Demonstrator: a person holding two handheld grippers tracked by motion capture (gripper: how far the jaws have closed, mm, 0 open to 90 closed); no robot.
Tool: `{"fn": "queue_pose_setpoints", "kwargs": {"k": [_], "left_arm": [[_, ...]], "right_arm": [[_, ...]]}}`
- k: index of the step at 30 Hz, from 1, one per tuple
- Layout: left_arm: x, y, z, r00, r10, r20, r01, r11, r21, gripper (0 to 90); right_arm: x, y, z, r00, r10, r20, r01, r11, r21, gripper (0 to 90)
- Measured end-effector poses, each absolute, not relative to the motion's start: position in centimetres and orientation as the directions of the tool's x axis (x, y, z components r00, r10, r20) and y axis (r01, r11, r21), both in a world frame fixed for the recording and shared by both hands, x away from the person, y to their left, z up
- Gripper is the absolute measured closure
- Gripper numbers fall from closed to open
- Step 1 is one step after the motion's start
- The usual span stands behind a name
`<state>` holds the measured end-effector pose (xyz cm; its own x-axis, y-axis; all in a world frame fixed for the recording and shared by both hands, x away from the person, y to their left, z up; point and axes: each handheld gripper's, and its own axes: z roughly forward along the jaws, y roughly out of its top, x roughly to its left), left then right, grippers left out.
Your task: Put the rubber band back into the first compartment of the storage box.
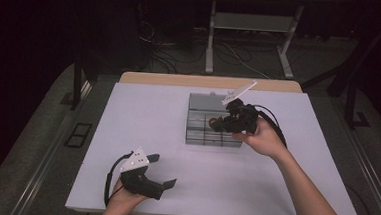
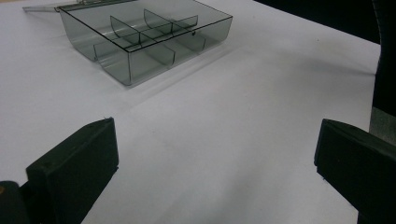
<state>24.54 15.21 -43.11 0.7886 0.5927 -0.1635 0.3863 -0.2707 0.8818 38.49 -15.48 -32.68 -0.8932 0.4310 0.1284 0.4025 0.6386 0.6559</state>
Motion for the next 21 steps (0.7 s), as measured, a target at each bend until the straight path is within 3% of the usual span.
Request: {"fn": "queue_pose_setpoints", "kwargs": {"k": [21], "left_arm": [[24.5, 15.2, -43.1, 0.792, 0.588, -0.165, 0.385, -0.271, 0.883, 0.0]], "right_arm": [[40.6, -13.3, -34.8, -0.889, 0.439, 0.131, 0.412, 0.639, 0.649, 84.8]]}}
